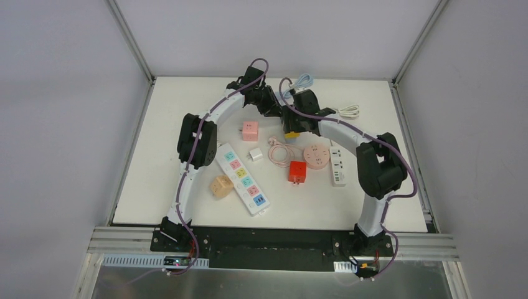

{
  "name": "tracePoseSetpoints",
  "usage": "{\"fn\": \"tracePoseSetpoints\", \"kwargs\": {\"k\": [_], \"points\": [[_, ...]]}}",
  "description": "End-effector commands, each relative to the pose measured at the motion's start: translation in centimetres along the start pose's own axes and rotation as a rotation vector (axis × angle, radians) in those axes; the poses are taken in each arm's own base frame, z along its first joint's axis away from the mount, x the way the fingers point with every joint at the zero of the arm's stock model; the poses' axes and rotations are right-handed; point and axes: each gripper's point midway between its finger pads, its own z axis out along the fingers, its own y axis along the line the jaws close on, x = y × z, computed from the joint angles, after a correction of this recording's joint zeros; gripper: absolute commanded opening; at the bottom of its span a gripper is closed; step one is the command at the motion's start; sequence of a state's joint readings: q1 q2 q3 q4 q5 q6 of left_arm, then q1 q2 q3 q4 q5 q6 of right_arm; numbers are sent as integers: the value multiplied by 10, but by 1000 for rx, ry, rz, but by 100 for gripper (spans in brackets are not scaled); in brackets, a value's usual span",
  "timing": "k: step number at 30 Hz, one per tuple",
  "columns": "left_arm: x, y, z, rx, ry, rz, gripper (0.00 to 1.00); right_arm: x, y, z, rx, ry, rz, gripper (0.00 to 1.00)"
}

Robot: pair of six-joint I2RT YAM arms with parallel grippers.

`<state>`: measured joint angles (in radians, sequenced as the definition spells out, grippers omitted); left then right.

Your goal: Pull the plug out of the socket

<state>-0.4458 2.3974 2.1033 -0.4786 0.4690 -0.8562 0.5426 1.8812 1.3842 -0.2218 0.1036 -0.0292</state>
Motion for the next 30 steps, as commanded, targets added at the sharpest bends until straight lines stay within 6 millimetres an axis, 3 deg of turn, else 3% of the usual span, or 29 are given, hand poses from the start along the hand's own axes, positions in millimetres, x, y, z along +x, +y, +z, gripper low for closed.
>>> {"fn": "tracePoseSetpoints", "kwargs": {"k": [1, 4, 6, 11, 17, 21, 25, 30], "points": [[56, 65, 29, -216, 170, -49, 27, -103, 41, -75, -346, -289, 199, 0], [59, 68, 30, -220, 180, -56, 27, -126, 31, -94, -434, -330, 310, 0], [59, 68, 30, -218, 182, -60, 27, -130, 26, -95, -414, -344, 302, 0], [55, 60, 28, -198, 168, -55, 28, -118, 1, -82, -273, -327, 292, 0], [46, 40, 21, -133, 141, -44, 38, -113, -44, -86, -152, -359, 384, 0], [38, 4, 19, 38, 138, 5, 51, -95, -66, -75, -126, -319, 494, 0], [19, -31, 10, 206, 95, 53, 59, -67, -87, -51, -117, -194, 640, 8], [-2, -49, -13, 294, 18, 104, 67, -37, -100, -25, -153, -51, 768, 16]]}}
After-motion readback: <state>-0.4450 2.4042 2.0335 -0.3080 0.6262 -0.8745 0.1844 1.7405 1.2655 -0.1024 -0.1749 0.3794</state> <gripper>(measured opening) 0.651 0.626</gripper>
